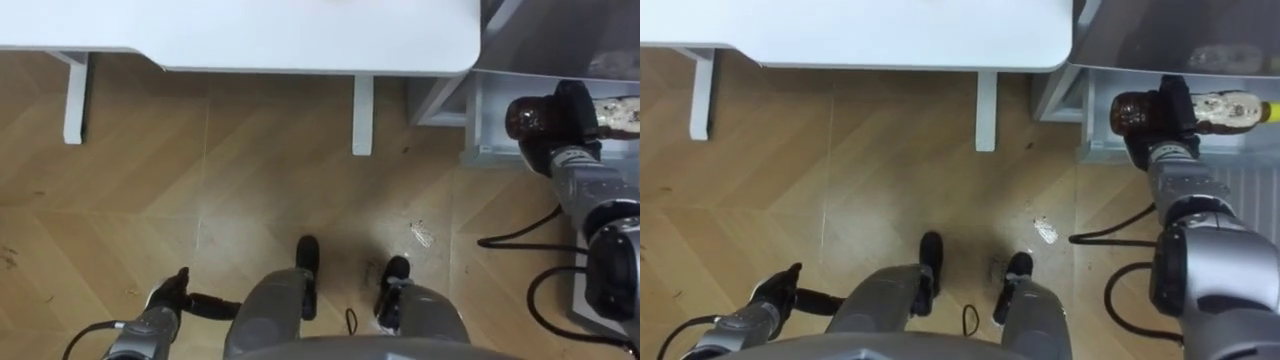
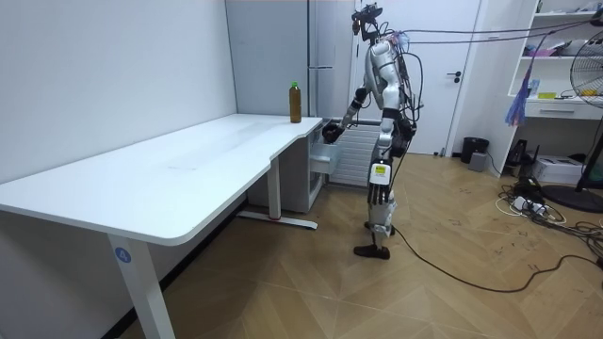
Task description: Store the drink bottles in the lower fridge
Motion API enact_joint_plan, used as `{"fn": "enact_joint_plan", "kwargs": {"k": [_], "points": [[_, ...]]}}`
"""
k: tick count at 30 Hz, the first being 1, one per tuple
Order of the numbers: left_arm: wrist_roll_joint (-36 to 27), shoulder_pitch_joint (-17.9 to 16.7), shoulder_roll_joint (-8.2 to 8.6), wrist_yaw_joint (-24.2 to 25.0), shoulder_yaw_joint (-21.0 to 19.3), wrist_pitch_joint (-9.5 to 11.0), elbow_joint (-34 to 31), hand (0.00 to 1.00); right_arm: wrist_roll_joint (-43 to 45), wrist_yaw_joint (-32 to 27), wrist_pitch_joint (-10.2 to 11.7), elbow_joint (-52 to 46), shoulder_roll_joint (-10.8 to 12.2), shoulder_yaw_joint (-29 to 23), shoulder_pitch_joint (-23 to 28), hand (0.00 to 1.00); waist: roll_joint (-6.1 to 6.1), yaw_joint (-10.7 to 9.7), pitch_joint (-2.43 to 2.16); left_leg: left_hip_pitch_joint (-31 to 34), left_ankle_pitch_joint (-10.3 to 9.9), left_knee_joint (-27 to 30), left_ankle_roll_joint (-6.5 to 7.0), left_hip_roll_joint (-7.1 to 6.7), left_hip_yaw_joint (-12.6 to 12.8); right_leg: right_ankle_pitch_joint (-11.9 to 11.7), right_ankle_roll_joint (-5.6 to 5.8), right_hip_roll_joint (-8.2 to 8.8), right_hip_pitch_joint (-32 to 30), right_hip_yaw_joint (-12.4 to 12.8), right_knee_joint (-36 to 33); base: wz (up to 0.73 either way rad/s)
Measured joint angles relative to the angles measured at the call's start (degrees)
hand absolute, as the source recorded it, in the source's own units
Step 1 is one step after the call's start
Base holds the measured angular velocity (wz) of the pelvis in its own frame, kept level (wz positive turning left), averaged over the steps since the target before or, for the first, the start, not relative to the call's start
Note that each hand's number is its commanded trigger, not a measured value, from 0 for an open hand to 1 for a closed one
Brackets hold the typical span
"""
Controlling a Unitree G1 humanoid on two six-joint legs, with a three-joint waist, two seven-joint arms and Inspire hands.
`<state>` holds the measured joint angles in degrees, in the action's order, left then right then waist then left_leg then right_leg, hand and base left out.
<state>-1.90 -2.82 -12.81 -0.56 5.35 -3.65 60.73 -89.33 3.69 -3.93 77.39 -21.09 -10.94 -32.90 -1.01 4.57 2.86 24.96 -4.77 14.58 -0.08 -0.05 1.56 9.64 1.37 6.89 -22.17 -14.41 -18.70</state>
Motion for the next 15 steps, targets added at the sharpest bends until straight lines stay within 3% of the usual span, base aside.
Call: {"fn": "enact_joint_plan", "kwargs": {"k": [7,8,11,12,13,15], "points": [[-0.01,0.00,-0.55,0.14,0.21,-0.06,0.12,0.00,0.15,-1.85,-0.81,0.18,-1.13,-0.03,-0.87,1.00,0.01,0.11,0.00,0.67,0.28,0.28,0.25,-0.36,0.20,0.40,-0.05,0.71,-1.04,-0.09,-1.20,0.00],[-0.02,0.00,-0.58,0.15,0.36,-0.06,0.13,0.00,0.15,-1.93,-0.83,0.18,-1.22,-0.03,-0.87,0.84,0.01,0.13,0.00,0.67,0.31,0.28,0.29,-0.42,0.23,0.43,-0.02,0.81,-1.09,-0.09,-1.31,0.00],[-0.56,0.03,-0.58,0.12,0.59,-0.04,0.12,0.00,0.16,-2.60,-0.90,0.18,-1.61,0.02,-0.95,0.55,0.11,0.33,0.04,0.69,0.37,0.25,0.40,-0.67,0.68,0.64,0.19,1.21,-1.55,0.18,-2.05,-0.01],[-0.93,0.03,-0.60,0.01,0.60,-0.06,0.13,0.00,0.14,-3.22,-0.93,0.18,-1.69,0.04,-1.19,0.39,0.13,0.44,0.05,0.70,0.39,0.24,0.44,-0.68,0.85,0.64,0.19,1.27,-1.63,0.19,-2.15,0.00],[-0.94,0.03,-0.63,-0.04,0.60,-0.10,0.14,0.00,0.15,-4.12,-0.99,0.18,-1.70,0.06,-1.42,0.00,0.12,0.41,0.05,0.70,0.41,0.24,0.46,-0.66,0.89,0.64,0.19,1.27,-1.65,0.18,-2.18,0.00],[-0.90,0.02,-0.63,-0.16,0.63,-0.10,0.13,0.00,0.89,-5.17,-1.08,0.18,-1.70,0.06,-1.58,0.00,0.12,0.40,0.05,0.73,0.42,0.24,0.48,-0.65,0.91,0.66,0.17,1.26,-1.65,0.12,-2.20,0.00]]}}
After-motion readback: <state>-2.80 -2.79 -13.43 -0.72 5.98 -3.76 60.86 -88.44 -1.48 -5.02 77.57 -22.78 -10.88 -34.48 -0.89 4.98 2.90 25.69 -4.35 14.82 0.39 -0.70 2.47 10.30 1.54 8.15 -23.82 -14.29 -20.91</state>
